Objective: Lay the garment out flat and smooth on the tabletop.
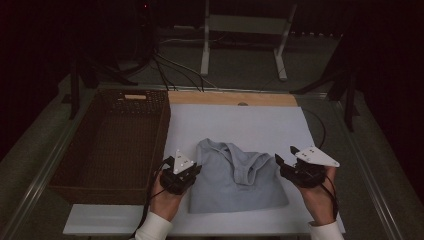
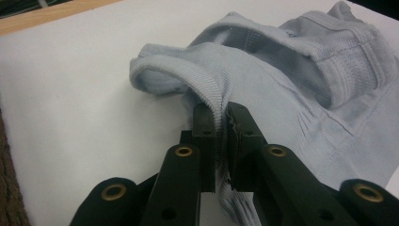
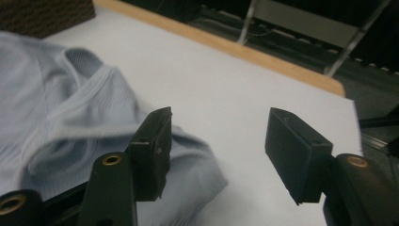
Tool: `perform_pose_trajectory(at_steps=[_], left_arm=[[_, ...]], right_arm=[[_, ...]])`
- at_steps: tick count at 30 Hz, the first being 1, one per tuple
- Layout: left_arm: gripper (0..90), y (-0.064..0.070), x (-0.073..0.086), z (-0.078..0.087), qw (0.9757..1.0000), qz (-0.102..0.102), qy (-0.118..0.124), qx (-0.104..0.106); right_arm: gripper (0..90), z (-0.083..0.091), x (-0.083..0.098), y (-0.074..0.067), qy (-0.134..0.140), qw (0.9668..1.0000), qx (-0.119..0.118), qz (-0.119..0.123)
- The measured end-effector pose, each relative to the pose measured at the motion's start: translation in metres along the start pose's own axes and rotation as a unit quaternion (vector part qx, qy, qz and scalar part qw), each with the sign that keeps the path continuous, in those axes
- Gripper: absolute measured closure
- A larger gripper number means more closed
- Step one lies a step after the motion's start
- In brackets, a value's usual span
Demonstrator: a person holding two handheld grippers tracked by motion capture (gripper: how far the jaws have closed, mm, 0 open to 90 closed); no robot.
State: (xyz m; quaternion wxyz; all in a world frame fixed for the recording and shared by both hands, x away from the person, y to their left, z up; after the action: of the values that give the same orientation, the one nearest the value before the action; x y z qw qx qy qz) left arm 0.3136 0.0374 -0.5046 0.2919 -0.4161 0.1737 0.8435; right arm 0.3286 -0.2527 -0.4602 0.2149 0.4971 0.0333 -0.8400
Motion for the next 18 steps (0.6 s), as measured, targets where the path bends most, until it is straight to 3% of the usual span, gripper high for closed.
perform_pose_trajectory(at_steps=[13, 18], left_arm=[[83.9, -0.01, -0.002, 0.004, 0.9999, 0.011, 0.004, -0.013], [83.8, -0.011, -0.002, 0.005, 0.9998, 0.011, 0.004, -0.014]], right_arm=[[40.5, -0.033, 0.017, -0.004, -0.029, 0.9989, -0.037, -0.004], [44.1, -0.048, 0.022, -0.003, -0.042, 0.9978, -0.048, -0.016]])
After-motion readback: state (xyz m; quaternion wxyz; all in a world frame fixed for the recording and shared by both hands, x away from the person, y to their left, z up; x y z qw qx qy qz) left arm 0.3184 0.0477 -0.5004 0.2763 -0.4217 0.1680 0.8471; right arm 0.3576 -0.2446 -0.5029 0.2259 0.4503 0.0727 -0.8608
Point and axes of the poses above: each handheld gripper's, and its own axes: z roughly backward along the jaws, x roughly out of its underside, y roughly to its right, the point moved 8 cm from there along -z, roughly forward along the jaws, and after that the axes turned 1 degree about x, right-handed, at the moved point
